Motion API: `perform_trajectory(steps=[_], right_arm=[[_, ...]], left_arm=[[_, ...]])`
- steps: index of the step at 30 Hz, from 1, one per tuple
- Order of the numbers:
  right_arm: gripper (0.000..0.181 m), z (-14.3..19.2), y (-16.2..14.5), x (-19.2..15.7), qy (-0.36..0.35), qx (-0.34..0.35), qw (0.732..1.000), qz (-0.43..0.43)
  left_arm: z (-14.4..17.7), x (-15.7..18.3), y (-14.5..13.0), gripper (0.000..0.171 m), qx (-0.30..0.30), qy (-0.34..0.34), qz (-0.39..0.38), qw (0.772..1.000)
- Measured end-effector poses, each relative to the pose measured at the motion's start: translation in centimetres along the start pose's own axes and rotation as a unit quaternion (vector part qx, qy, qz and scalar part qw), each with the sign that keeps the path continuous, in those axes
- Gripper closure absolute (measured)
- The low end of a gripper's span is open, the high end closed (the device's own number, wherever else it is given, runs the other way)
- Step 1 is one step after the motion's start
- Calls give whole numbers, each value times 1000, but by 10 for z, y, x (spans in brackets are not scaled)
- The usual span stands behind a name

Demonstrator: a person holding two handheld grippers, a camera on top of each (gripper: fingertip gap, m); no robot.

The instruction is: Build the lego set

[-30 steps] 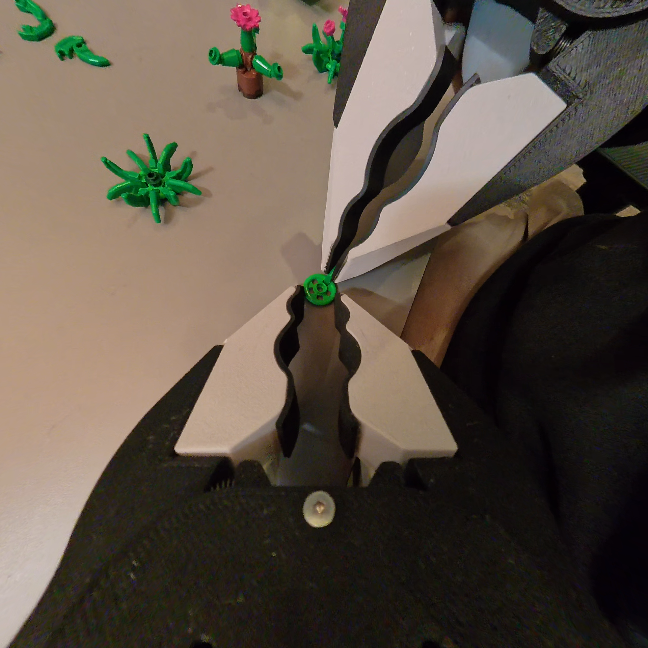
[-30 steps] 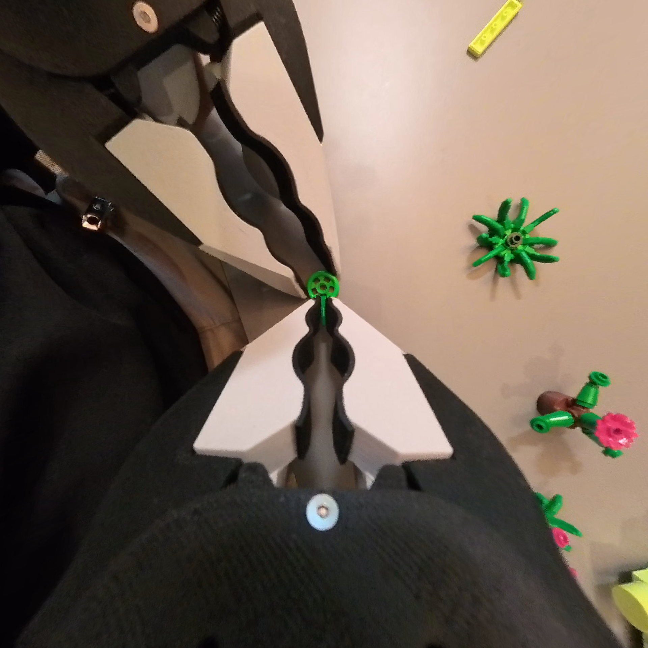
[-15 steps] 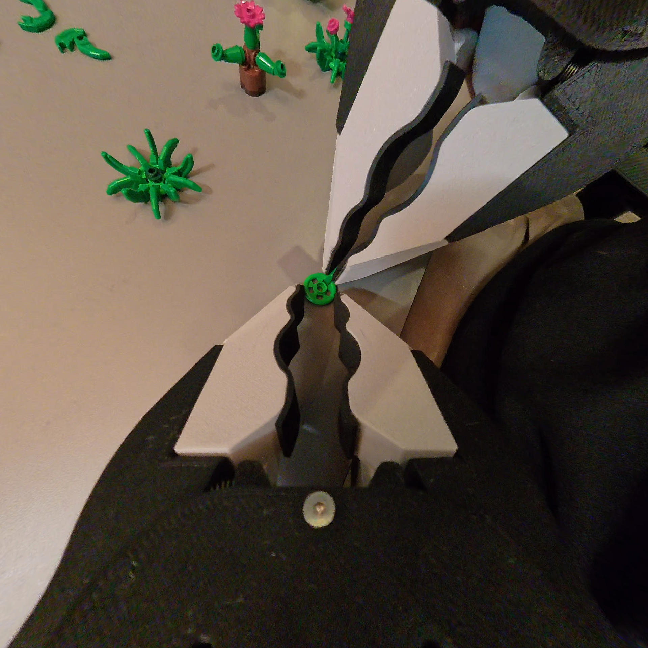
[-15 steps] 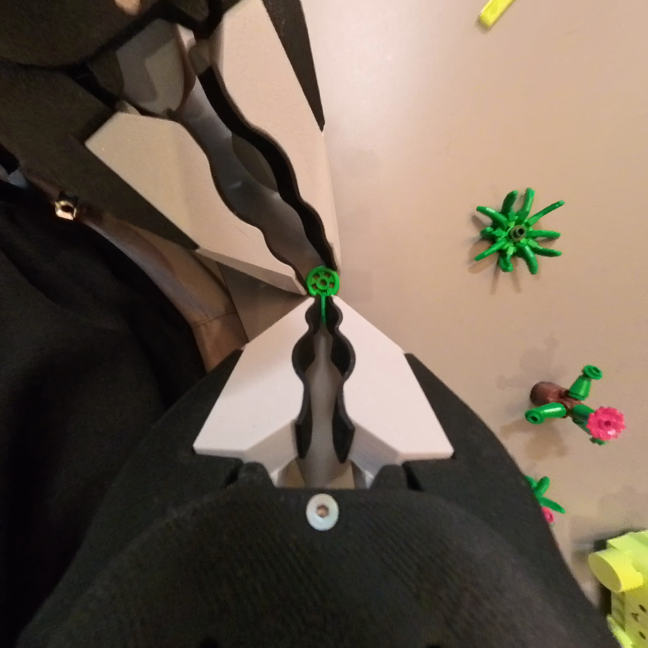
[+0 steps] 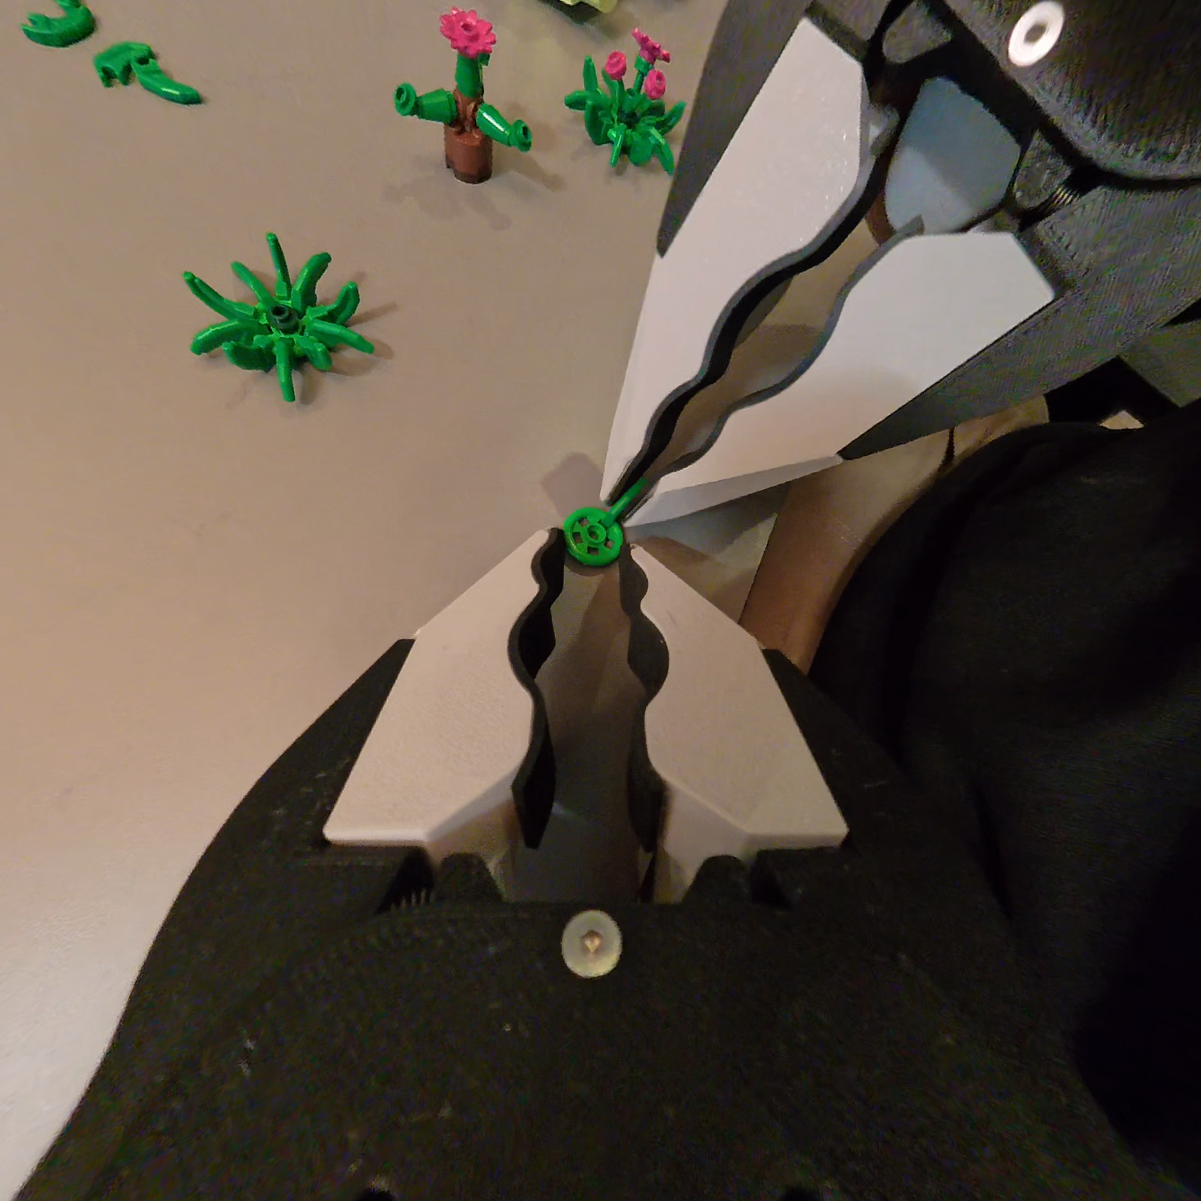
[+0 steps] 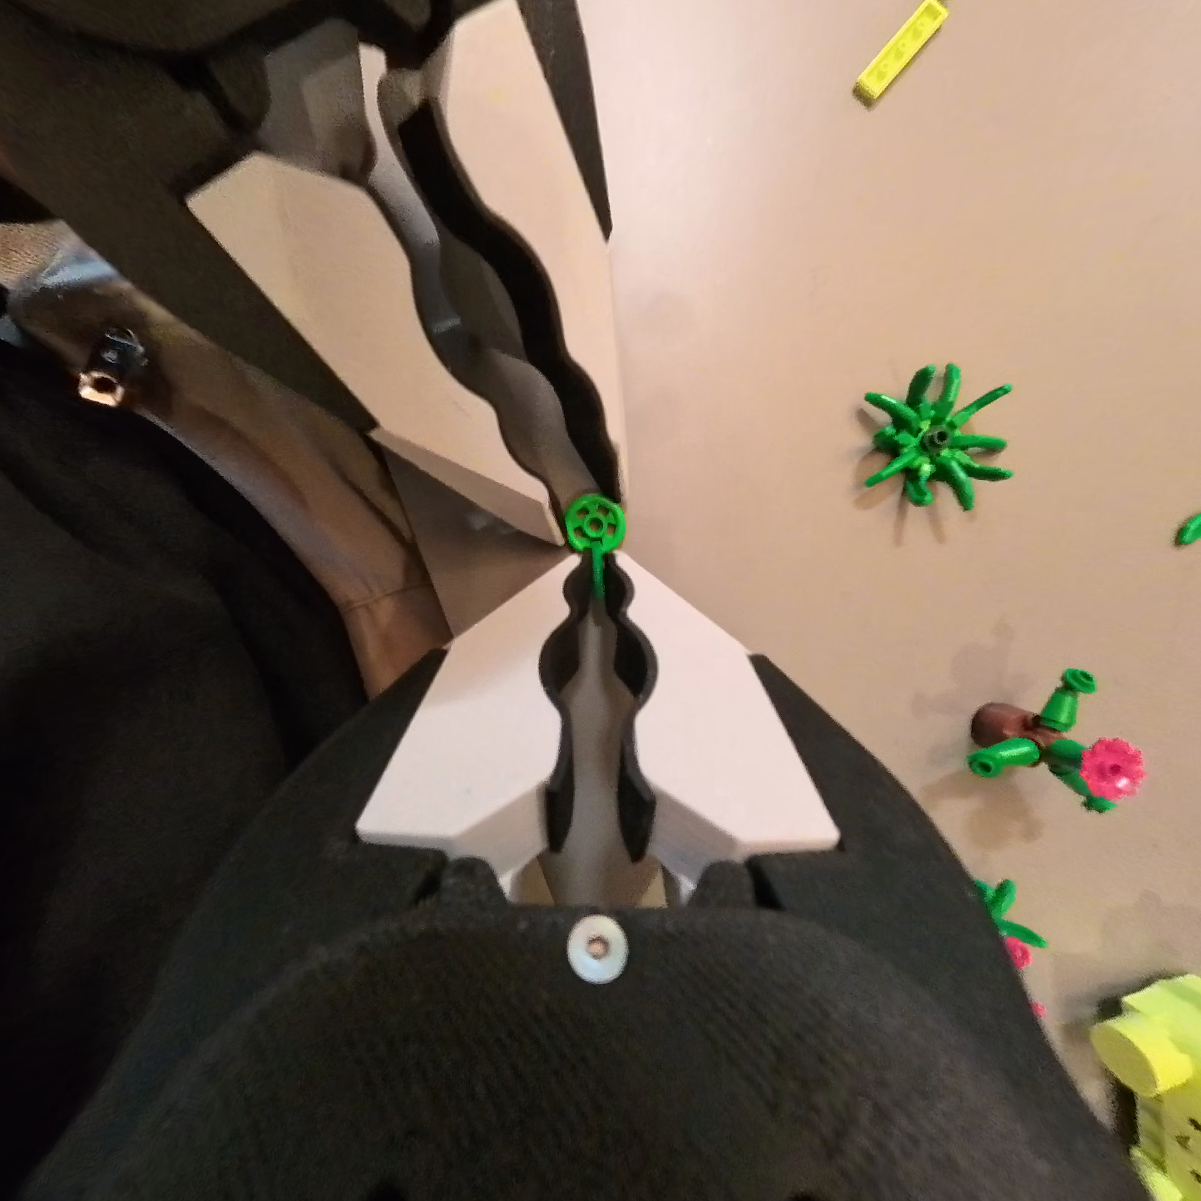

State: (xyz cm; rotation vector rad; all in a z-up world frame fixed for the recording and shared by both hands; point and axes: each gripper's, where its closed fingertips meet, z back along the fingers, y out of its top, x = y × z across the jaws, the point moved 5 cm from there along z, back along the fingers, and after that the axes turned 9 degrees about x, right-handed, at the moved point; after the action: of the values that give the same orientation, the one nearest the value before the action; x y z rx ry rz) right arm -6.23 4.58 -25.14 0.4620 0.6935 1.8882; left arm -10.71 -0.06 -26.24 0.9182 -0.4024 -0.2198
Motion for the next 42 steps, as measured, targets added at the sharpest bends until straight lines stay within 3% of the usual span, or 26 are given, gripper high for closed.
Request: perform_trajectory(steps=[7, 12, 20, 23, 42], right_arm=[[181, 9, -13, 1, 7, 17, 998, -52], [181, 19, 2, 1, -2, 80, 996, -47], [181, 8, -2, 6, -5, 38, 998, -46], [181, 14, 5, 2, 12, 67, 996, -52], [180, 3, 0, -1, 8, 32, 999, -37]], left_arm=[[0, 0, 0, 154, 1, -4, 4, 1000], [0, 0, 0, 154, 1, -4, 4, 1000], [0, -1, 0, 155, 0, -3, 16, 1000], [0, -1, 0, 155, 0, -1, 14, 1000], [1, -1, 0, 155, 1, -6, 25, 1000]])
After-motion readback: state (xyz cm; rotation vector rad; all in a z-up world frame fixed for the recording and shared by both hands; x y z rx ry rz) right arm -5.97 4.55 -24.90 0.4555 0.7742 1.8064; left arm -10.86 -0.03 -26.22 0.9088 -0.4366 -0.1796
